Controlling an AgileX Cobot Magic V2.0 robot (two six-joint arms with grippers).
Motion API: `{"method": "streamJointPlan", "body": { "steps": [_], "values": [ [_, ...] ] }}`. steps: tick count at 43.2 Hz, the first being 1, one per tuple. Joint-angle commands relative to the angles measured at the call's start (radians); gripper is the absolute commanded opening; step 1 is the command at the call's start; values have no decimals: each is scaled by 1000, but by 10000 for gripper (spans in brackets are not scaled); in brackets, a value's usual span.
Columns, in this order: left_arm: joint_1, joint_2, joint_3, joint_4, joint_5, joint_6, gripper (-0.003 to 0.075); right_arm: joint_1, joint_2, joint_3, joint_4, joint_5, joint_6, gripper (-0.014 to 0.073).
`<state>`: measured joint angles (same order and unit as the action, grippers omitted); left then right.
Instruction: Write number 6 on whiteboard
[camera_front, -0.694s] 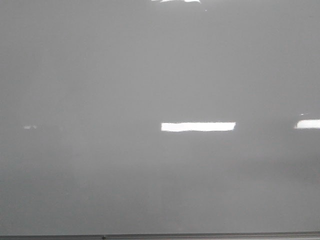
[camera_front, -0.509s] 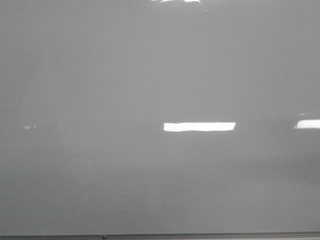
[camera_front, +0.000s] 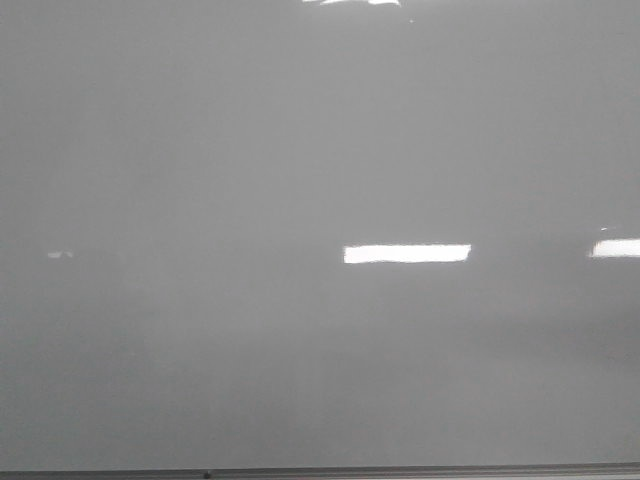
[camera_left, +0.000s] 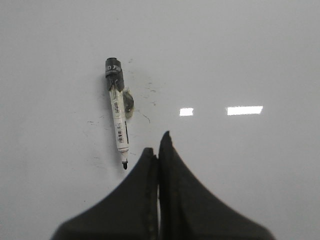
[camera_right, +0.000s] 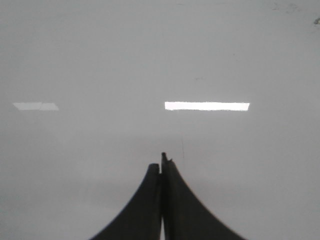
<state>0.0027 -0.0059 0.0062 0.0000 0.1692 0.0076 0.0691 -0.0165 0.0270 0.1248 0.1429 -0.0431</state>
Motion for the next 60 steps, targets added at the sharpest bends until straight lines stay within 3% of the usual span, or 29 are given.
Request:
{"method": "streamJointPlan", "body": {
  "steps": [1, 19, 27, 37, 53, 57, 60],
  "values": [
    [-8, -15, 6, -6, -85, -8, -20, 0, -13, -15, -10, -83, -6, -60],
    [-8, -15, 6, 0, -109, -8, -20, 0, -13, -15, -10, -99, -6, -60],
    [-8, -15, -25, 0, -223, -8, -20, 0, -13, -76, -10, -74, -6, -60],
    [-8, 67, -228, 0, -99, -8, -20, 0, 80, -282, -10, 95, -4, -60],
    [-8, 249, -285, 0, -97, -8, -15, 0, 221, -350, -10, 68, -4, -46],
    [-8, 249, -283, 0, -97, -8, 64, 0, 221, -350, -10, 68, -4, 33],
    [-8, 249, -277, 0, -95, -8, 235, 0, 221, -350, -10, 68, -4, 155]
  ]
}}
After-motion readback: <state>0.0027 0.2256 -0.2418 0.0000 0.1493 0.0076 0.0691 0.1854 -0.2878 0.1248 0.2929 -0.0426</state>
